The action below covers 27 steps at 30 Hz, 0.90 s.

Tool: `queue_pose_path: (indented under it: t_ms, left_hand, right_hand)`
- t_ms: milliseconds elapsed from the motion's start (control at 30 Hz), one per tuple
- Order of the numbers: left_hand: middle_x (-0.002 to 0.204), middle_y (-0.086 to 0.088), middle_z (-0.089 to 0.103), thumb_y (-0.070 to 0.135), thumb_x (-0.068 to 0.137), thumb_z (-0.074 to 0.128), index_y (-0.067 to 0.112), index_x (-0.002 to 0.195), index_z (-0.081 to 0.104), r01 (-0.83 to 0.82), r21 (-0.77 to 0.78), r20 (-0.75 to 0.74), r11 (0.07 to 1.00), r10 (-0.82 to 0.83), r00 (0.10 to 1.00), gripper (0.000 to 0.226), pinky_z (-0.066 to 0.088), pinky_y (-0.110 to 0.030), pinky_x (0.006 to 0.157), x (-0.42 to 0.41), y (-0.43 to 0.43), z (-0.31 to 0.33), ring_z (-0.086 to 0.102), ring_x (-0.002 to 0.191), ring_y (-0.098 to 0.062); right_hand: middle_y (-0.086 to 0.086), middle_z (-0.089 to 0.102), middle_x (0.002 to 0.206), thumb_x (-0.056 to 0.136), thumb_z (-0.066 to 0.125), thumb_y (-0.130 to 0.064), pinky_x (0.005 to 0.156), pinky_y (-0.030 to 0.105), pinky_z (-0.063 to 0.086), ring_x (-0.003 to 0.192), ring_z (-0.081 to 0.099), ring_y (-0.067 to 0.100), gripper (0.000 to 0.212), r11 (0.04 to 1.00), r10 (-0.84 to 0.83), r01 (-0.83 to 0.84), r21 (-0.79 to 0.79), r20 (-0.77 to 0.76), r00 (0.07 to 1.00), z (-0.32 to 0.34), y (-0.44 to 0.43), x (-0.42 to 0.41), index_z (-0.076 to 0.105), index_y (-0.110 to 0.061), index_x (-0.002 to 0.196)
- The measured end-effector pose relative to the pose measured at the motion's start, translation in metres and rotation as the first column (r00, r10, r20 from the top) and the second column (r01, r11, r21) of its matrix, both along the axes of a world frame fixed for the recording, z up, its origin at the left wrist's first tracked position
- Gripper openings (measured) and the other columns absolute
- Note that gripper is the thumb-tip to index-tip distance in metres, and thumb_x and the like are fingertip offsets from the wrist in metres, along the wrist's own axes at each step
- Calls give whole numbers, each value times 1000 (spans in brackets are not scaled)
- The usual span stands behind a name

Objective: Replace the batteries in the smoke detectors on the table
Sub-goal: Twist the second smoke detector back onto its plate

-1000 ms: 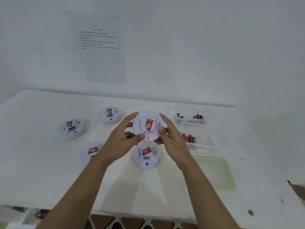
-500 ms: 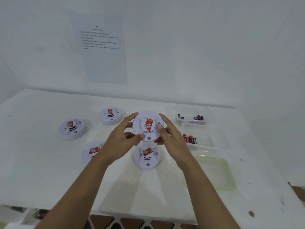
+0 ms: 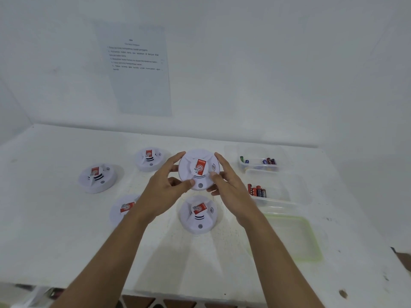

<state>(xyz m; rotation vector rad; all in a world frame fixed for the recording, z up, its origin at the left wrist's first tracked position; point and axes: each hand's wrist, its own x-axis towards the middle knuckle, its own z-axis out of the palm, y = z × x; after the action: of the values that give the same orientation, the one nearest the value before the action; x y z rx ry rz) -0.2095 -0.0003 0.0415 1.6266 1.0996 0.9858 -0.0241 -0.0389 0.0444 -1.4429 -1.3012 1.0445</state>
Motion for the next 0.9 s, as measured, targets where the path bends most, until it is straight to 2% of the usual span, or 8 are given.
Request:
queue_pose_path:
  t_ms: [100,167,267,567,900]
  left_hand:
    - [122,16,59,27,85,74,39,140,42,-48,57,-64,997,52,997,64,48,-14,70,3,3,0,61,98,-9]
    - [123,15,59,27,86,74,37,141,41,-60,59,-68,996,64,996,65,47,-14,72,5,5,-1,60,102,-7]
    - [123,15,59,26,86,74,36,142,41,-62,47,-59,997,65,996,66,49,-14,73,6,9,-1,61,104,-6]
    - [118,22,59,25,85,75,38,139,43,-70,24,-42,997,71,997,64,53,-16,71,10,18,-3,64,99,-8]
    - [124,20,55,27,82,77,38,134,46,-78,-17,-72,997,77,994,61,49,-17,72,11,31,-9,66,93,-10]
  right_hand:
    - [-3,64,124,106,44,-26,87,29,53,93,67,8,46,999,-18,19,-38,15,1000,1,4,-1,31,-37,149]
    - [2,65,123,106,43,-22,82,27,50,90,67,9,43,998,-25,26,-54,22,999,1,6,-1,32,-33,145]
    - [1,65,122,105,43,-21,76,24,48,88,67,6,38,997,-28,30,-66,25,999,1,9,0,34,-33,140]
    - [-4,61,127,101,51,-22,75,23,47,87,66,3,43,996,-8,11,-86,35,999,4,16,2,34,-35,139]
    - [-8,56,132,99,57,-19,76,22,47,91,67,7,50,994,22,-17,-105,44,999,3,26,8,36,-29,143]
